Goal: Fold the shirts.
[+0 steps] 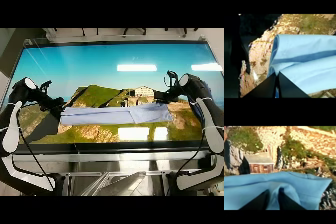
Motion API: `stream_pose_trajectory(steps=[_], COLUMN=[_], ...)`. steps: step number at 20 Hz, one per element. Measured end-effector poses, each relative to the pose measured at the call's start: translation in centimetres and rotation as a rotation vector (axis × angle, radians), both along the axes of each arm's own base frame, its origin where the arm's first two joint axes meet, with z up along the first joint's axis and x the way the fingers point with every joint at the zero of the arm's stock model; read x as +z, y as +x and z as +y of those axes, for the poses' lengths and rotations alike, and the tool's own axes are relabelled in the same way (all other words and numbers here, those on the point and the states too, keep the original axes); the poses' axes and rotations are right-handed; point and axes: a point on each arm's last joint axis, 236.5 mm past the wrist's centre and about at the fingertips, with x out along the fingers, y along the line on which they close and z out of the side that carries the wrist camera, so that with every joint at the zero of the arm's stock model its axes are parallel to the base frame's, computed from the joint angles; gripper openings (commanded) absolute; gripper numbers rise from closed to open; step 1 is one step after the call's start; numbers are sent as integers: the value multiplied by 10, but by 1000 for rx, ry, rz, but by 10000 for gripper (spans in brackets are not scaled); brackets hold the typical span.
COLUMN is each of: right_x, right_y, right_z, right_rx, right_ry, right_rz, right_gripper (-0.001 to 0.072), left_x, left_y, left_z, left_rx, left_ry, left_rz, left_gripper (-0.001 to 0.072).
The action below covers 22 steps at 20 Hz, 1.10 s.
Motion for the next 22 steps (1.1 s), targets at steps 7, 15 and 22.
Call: stream_pose_trajectory(steps=[7, 15, 22], right_x=[18, 60, 6], right_y=[-33, -52, -55], right_z=[-19, -76, -69], right_rx=[38, -106, -111], right_ry=[10, 290, 485], right_rz=[90, 19, 113], right_gripper=[710, 709, 710], left_x=[46, 161, 202], left_y=[31, 43, 26], left_z=[8, 16, -54], left_rx=[11, 24, -138], left_ry=[15, 58, 37], left_rz=[-145, -368, -451], left_gripper=[702, 15, 16])
